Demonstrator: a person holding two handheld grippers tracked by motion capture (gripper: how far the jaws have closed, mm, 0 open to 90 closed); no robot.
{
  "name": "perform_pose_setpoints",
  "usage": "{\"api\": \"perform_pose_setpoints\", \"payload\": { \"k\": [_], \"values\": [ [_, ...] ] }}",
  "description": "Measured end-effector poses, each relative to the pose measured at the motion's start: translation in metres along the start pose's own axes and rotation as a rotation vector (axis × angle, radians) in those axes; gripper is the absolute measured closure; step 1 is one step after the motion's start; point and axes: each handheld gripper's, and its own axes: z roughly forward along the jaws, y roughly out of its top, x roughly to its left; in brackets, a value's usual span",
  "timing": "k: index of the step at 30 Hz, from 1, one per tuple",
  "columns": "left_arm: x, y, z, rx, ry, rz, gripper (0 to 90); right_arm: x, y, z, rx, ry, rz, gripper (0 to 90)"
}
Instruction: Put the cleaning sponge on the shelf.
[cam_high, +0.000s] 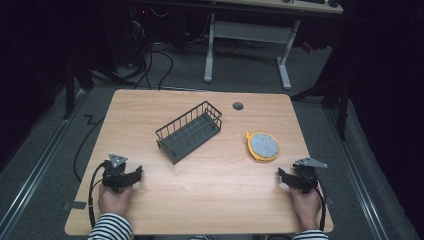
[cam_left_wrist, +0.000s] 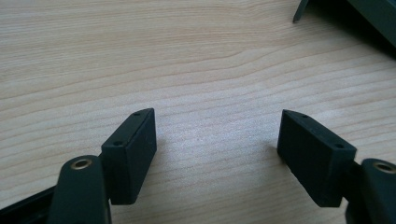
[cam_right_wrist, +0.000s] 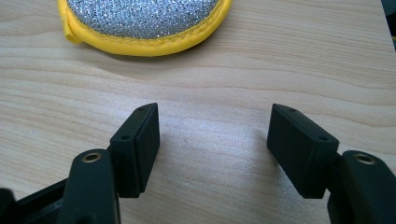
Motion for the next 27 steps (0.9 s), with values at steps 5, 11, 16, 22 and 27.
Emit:
{"api": "perform_pose_setpoints", "payload": {
  "k": [5,11,16,22,27],
  "values": [
    [-0.0006,0.0003,0.0005,0.005,-0.008,0.010,25.4,0.0002,-0.0001,0.0000,0.000,0.000,-0.001,34.4],
    [-0.0003,0.0003,0.0003,0.003,-0.010,0.003,26.7,0.0003,-0.0001,0.0000,0.000,0.003,-0.003,33.7],
    [-0.0018,0.0017,0.0018,0.003,-0.007,0.002,27.0,0.0005,-0.0001,0.0000,0.001,0.004,-0.004,33.4],
    [-0.0020,0.0022,0.0024,0.003,-0.005,0.003,26.9,0.0008,-0.0001,-0.0001,0.002,0.005,-0.002,33.2],
    [-0.0023,0.0021,0.0022,0.003,-0.004,0.001,27.0,0.0006,-0.0001,-0.0001,0.001,0.006,-0.003,33.0]
  ]
}}
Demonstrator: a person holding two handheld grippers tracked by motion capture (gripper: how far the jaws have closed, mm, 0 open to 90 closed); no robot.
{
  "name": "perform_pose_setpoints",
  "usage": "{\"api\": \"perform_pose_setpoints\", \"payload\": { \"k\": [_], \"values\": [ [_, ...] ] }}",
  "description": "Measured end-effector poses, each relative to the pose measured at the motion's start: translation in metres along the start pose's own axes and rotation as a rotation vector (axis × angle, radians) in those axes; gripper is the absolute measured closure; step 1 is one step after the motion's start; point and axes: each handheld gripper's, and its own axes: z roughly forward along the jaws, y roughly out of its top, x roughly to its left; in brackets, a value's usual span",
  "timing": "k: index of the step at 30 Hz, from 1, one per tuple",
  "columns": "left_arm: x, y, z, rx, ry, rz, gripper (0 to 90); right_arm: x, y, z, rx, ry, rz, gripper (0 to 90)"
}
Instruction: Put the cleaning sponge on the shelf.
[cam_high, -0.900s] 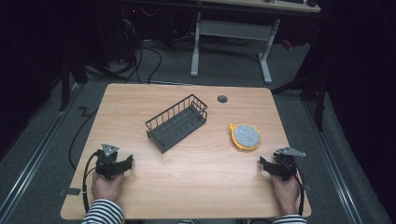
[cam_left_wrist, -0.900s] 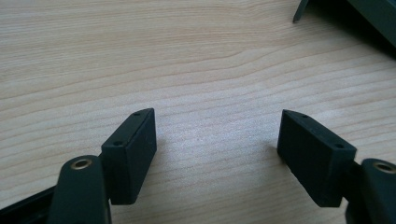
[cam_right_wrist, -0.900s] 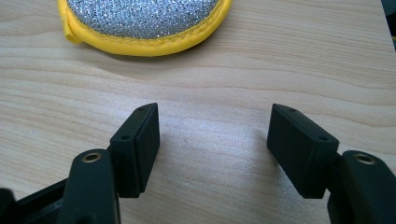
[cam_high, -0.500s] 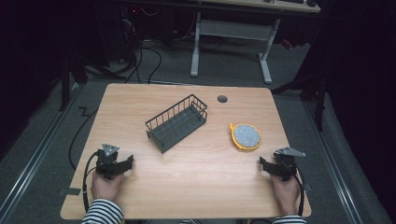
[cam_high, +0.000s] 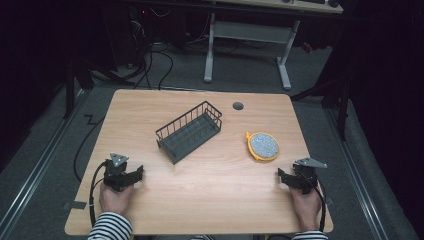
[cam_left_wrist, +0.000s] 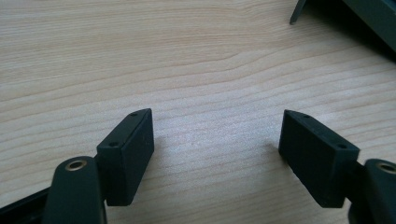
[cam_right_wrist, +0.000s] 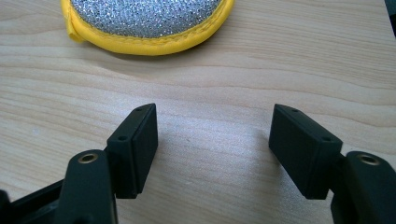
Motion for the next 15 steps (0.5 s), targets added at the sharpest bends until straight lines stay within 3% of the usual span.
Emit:
{"api": "perform_pose_setpoints", "payload": {
  "k": [5,11,15],
  "values": [
    [-0.001,0.001,-0.004,-0.001,-0.021,-0.030,27.0,0.000,0.000,0.000,0.000,0.001,0.000,32.9],
    [-0.011,0.005,-0.018,-0.046,-0.039,-0.034,26.1,0.000,0.000,0.000,0.000,0.002,-0.001,32.7],
    [-0.016,0.009,-0.022,-0.046,-0.050,-0.017,25.8,0.000,0.000,0.000,0.001,0.001,-0.001,32.7]
  ]
}}
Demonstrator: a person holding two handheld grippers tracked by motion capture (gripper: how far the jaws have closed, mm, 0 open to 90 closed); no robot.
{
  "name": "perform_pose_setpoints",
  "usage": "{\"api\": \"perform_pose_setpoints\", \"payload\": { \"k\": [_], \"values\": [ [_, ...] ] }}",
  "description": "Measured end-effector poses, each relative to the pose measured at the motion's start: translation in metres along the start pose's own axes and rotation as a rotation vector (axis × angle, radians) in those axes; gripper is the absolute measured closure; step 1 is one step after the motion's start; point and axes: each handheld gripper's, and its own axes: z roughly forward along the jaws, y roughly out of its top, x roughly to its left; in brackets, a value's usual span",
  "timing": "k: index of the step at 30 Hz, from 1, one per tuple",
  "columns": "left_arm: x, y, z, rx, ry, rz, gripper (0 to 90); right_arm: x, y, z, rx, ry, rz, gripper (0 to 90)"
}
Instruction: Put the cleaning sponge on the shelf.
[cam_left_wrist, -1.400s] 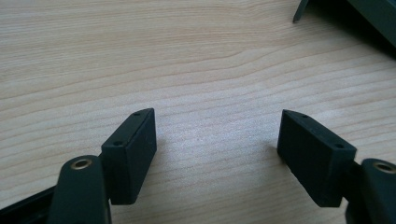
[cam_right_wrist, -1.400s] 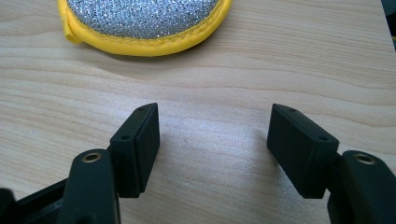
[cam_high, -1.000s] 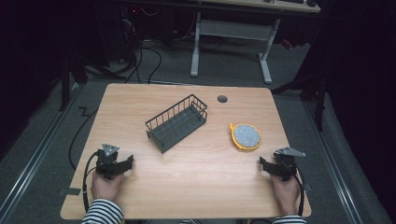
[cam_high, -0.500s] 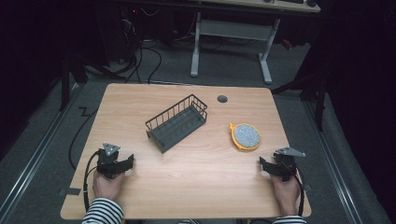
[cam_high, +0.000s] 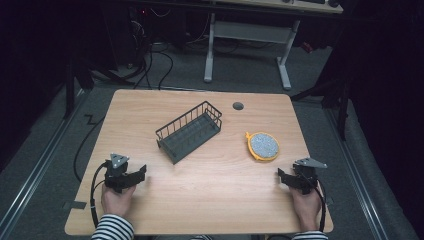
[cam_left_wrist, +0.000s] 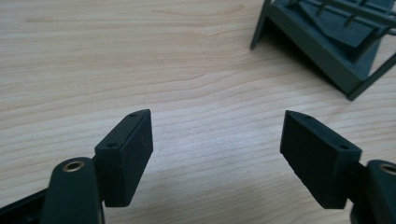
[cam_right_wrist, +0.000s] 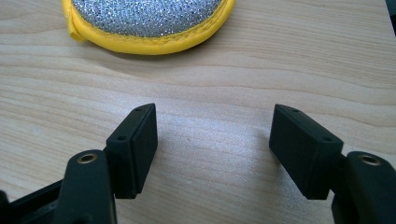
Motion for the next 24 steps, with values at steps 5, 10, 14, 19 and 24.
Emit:
{"api": "perform_pose_setpoints", "payload": {
  "k": [5,10,14,19,24],
  "values": [
    [-0.007,0.006,-0.002,0.021,-0.035,-0.002,27.1,0.000,0.000,0.000,0.000,0.000,0.000,32.7],
    [-0.012,0.018,-0.007,0.023,-0.083,-0.022,27.3,0.000,0.000,0.000,0.000,0.001,0.000,32.6],
    [-0.021,0.031,-0.012,0.019,-0.088,0.013,26.7,0.000,0.000,0.000,0.000,0.001,0.000,32.6],
    [-0.024,0.043,-0.015,0.010,-0.119,0.016,25.4,0.000,0.000,0.000,0.000,0.001,0.000,32.6],
    [-0.027,0.064,-0.016,-0.003,-0.147,0.022,25.5,0.000,0.000,0.000,0.000,0.001,0.002,32.5]
  ]
}}
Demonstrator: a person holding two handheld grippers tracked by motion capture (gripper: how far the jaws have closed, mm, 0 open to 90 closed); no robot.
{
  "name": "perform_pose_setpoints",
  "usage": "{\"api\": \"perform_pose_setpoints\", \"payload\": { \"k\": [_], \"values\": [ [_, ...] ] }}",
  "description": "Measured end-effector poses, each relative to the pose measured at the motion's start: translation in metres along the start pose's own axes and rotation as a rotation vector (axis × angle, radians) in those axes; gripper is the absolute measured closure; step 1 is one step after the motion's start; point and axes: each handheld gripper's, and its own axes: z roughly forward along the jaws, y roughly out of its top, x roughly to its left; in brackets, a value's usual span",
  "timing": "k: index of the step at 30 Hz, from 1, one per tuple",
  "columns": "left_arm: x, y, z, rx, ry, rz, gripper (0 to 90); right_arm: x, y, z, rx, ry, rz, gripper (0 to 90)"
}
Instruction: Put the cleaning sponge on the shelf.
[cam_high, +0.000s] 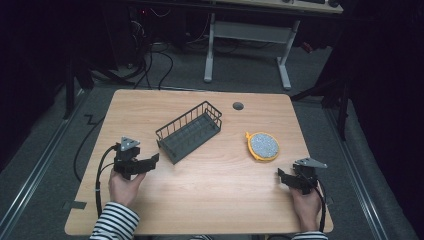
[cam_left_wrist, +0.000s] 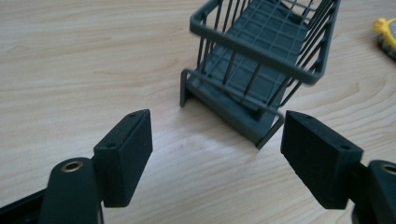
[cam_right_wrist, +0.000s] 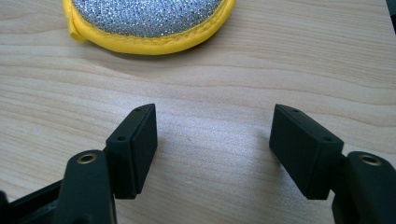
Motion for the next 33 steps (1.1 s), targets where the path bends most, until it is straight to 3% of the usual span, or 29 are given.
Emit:
{"api": "perform_pose_setpoints", "payload": {
  "k": [4,8,16,29,33],
  "values": [
    [0.004,0.017,0.003,0.012,-0.023,-0.021,25.6,0.000,0.000,0.000,-0.001,0.001,-0.001,32.5],
    [0.005,0.030,0.008,0.031,-0.026,-0.016,25.6,0.000,0.000,0.000,-0.001,0.001,-0.001,32.5],
    [0.005,0.046,0.019,0.038,-0.044,-0.038,25.8,0.000,0.000,0.000,-0.001,0.001,0.000,32.4],
    [-0.002,0.058,0.045,0.088,0.030,-0.012,30.5,0.000,0.000,0.000,-0.001,0.002,0.000,32.3],
    [-0.003,0.058,0.048,0.091,0.026,-0.013,34.2,0.000,0.000,0.000,-0.001,0.002,0.000,32.3]
  ]
}}
